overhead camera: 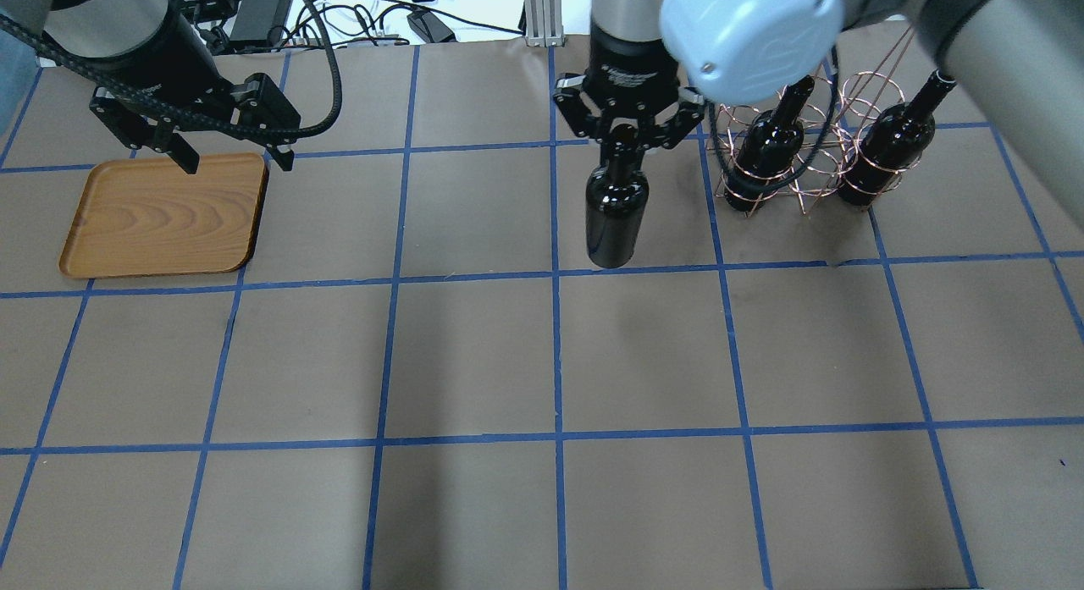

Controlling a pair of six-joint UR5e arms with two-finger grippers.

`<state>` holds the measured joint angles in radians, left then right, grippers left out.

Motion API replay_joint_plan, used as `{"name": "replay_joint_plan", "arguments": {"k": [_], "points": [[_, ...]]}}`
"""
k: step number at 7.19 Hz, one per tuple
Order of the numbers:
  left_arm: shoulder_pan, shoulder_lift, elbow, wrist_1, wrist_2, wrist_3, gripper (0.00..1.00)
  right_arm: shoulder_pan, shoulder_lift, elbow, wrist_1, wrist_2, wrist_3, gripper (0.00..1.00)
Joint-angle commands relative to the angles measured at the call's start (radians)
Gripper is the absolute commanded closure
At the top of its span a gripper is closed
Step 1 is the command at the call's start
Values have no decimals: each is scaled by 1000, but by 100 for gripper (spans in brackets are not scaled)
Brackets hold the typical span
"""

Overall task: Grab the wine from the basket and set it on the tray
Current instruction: 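Carry the bottle toward the table center and stand it upright with the right gripper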

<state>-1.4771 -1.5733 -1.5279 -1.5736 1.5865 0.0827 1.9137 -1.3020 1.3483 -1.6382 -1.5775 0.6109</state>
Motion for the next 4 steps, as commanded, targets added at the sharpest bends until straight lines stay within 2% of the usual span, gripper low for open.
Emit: {"name": "replay_joint_plan", "arguments": {"k": [1,4], "points": [[58,-2,0,-5,-3,2,0,149,68,-1,-70,-4,218,94],[60,-7,0,4,-3,2,0,235,116,-14,-138,4,384,94]]}}
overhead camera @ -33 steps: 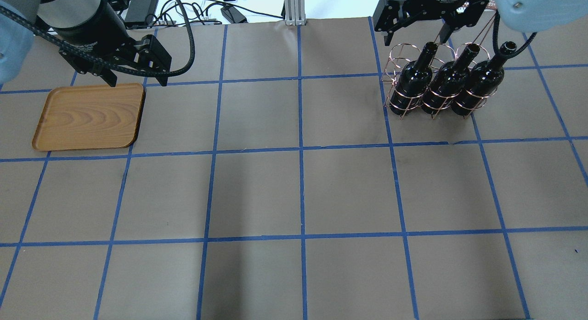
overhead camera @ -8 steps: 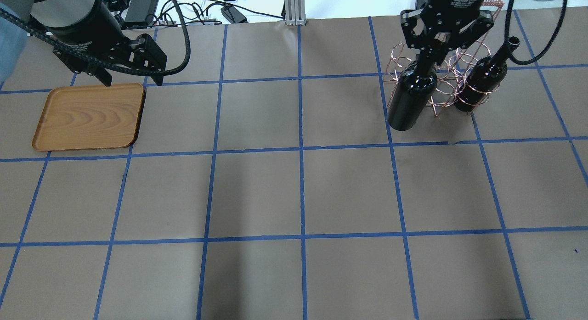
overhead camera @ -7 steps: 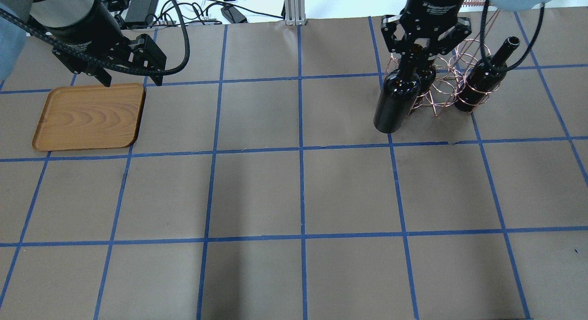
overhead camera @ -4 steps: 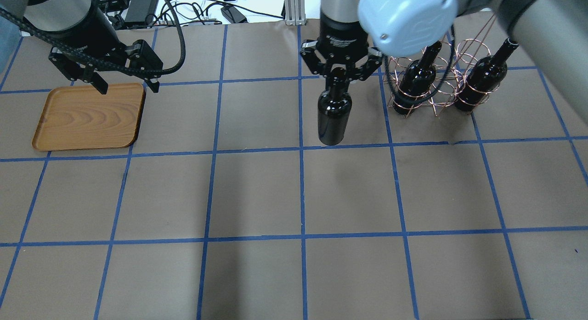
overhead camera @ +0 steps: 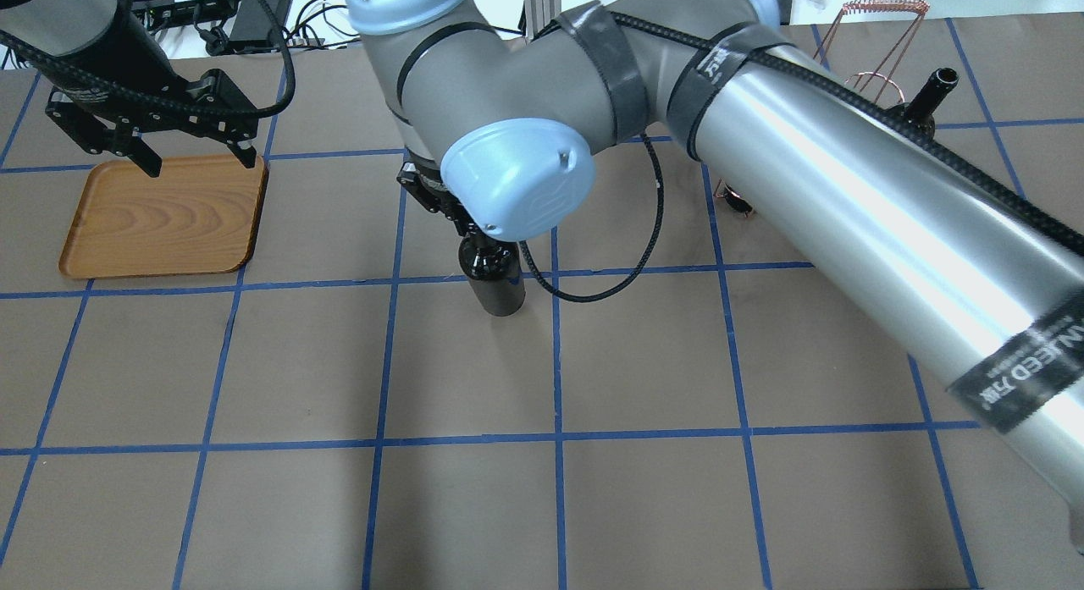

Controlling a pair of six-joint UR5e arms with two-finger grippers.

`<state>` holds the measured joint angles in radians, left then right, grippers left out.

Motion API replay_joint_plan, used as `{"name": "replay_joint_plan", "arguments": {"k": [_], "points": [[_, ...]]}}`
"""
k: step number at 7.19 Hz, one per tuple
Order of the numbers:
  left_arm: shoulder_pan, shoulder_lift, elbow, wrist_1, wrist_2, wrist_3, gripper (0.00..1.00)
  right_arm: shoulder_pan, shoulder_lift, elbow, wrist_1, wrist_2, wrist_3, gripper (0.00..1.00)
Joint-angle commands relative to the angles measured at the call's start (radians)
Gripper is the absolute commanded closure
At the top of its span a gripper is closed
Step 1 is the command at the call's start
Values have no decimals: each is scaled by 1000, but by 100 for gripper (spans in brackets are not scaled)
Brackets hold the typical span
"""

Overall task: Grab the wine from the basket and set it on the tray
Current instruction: 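Carry the bottle toward the table center and stand it upright with the right gripper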

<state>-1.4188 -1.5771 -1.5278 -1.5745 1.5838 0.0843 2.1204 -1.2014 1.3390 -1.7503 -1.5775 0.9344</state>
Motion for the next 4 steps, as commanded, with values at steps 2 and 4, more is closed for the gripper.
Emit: {"name": "replay_joint_plan", "arguments": {"k": [2,4], "points": [[1,-3,0,7,-1,0,0,56,34,-6,-54,5,102,94],[1,-3,0,8,-1,0,0,55,39,-7,-55,2,101,93]]}}
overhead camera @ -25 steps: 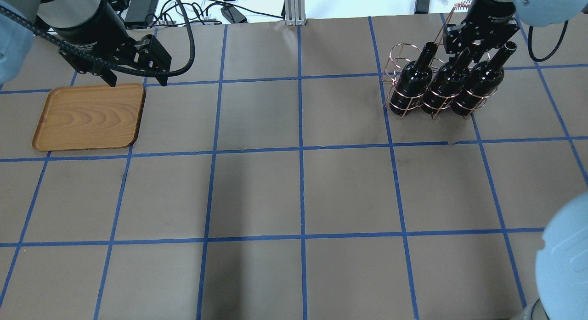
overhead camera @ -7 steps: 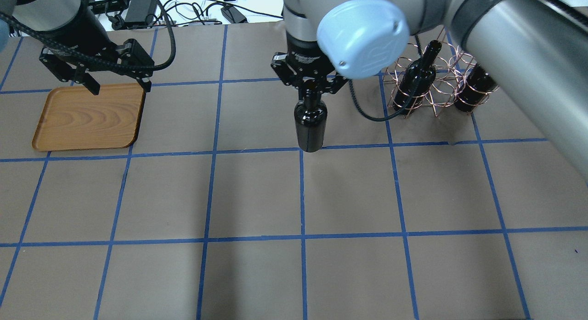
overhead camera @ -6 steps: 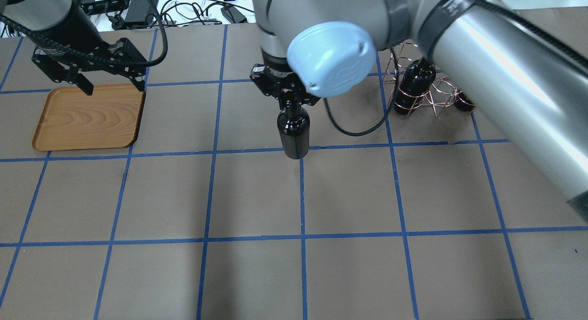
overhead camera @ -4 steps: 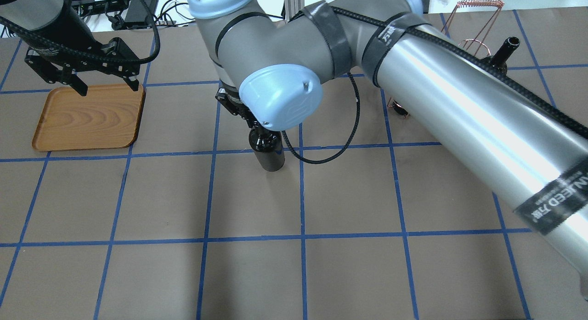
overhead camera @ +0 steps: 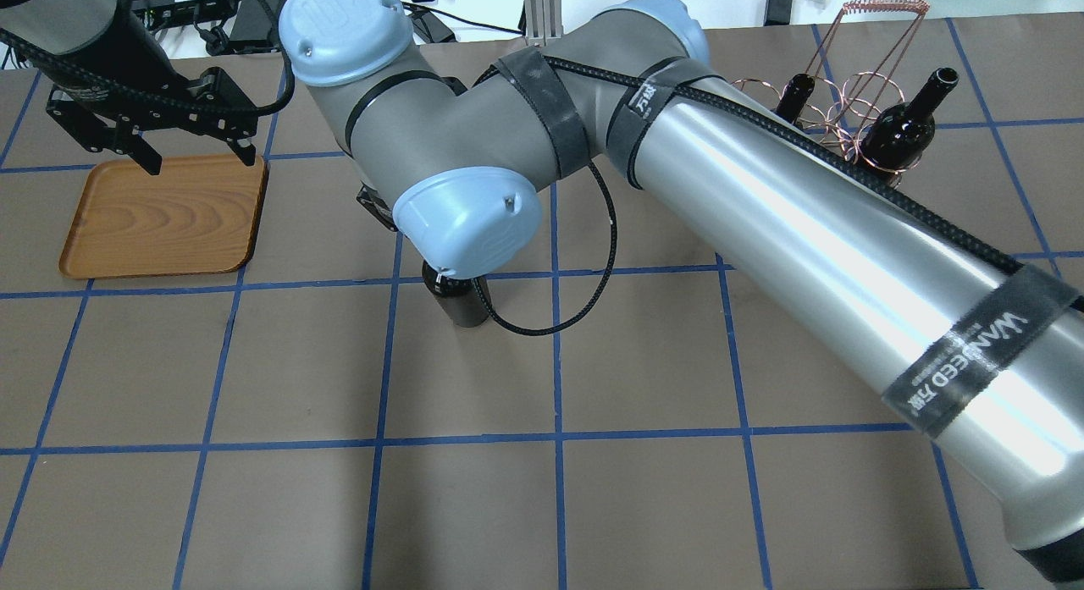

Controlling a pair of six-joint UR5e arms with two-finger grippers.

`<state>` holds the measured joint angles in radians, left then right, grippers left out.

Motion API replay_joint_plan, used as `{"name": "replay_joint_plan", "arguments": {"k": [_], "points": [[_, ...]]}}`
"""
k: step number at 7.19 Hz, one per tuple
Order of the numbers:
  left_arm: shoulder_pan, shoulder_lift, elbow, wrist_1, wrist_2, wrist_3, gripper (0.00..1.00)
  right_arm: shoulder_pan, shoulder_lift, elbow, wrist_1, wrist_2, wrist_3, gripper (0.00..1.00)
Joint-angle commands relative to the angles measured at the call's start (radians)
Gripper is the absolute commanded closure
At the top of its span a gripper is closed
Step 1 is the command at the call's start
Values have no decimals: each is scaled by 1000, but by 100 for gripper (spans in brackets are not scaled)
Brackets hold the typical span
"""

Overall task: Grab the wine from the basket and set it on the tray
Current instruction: 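Carry the bottle toward the table center and stand it upright with the right gripper, then open the right gripper and withdraw it toward the rack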

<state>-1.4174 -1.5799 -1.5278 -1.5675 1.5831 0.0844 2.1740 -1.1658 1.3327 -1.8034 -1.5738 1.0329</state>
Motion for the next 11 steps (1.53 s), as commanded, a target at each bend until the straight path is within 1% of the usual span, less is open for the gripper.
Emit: {"name": "replay_joint_plan", "arguments": {"k": [1,2,3,5,6,7,8,10,11], "points": [[0,0,0,1,1,0,0,1,5,0,-4,-8,-13,67],[2,0,0,1,1,0,0,1,5,2,-4,-14,-13,29],[0,0,0,1,0,0,0,1,2,0,-4,-12,-10,16],[0,0,0,1,1,0,0,1,-6,-1,-4,-12,-13,16],[2,0,0,1,1,0,0,-2,-30,-1,-1,-15,-17,13],[2,0,0,1,1,0,0,-23,-61,0,7,-17,-74,8],[2,0,0,6,0,0,0,-70,-98,5,41,-23,-144,0],[-1,1,3,18,-2,-2,0,-217,-194,22,175,-14,-396,0],[-21,-6,6,21,-2,-21,0,-282,-231,28,231,-15,-516,0]]}}
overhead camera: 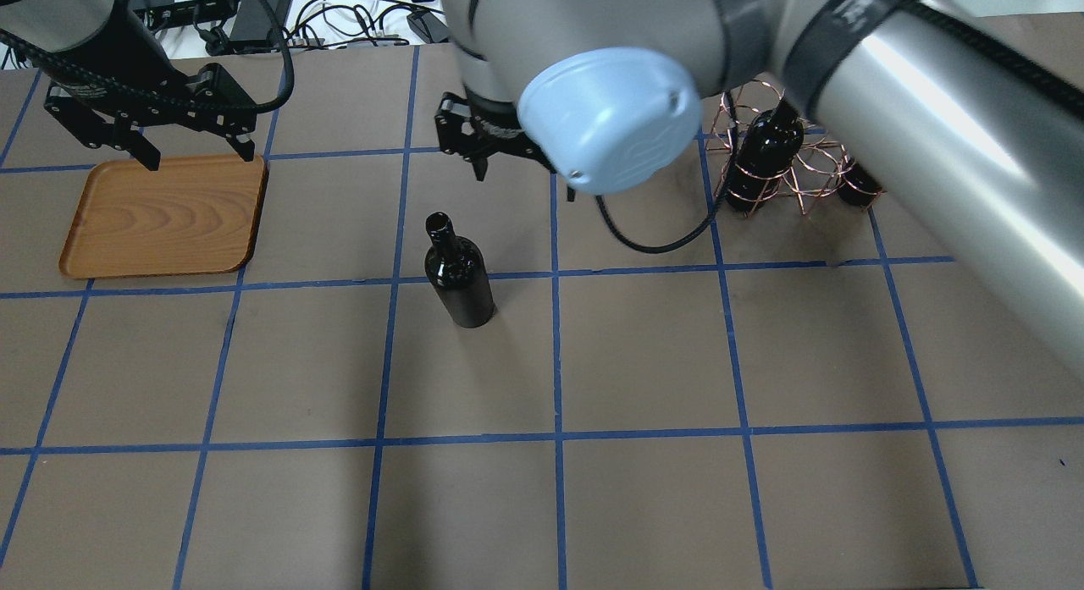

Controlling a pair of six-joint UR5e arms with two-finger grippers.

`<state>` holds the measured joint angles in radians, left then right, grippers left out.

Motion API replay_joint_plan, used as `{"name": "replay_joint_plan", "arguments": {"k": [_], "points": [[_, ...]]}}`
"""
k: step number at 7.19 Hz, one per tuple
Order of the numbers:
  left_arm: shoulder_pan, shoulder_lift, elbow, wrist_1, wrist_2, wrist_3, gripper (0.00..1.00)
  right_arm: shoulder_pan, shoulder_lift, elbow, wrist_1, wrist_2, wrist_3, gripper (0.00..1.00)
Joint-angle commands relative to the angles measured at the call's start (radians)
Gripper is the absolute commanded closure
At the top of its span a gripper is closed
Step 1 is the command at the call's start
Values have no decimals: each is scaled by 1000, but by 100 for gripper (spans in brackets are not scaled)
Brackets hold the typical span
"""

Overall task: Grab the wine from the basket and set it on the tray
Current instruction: 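Open the right gripper and withdraw it toward the rack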

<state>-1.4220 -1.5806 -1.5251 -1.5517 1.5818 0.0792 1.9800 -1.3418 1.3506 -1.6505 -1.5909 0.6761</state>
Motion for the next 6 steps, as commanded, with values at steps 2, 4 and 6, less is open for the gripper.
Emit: {"name": "replay_joint_plan", "arguments": {"k": [2,4,6], "points": [[-114,-27,5,77,1,-41,0,-226,-130,47,93,2,-402,0],[-239,-47,-1,113,-11,-224,0,-331,-198,61,170,5,-588,0],[-345,-71,-29,126,-10,-313,0,-334,-282,96,227,9,-595,0]]}}
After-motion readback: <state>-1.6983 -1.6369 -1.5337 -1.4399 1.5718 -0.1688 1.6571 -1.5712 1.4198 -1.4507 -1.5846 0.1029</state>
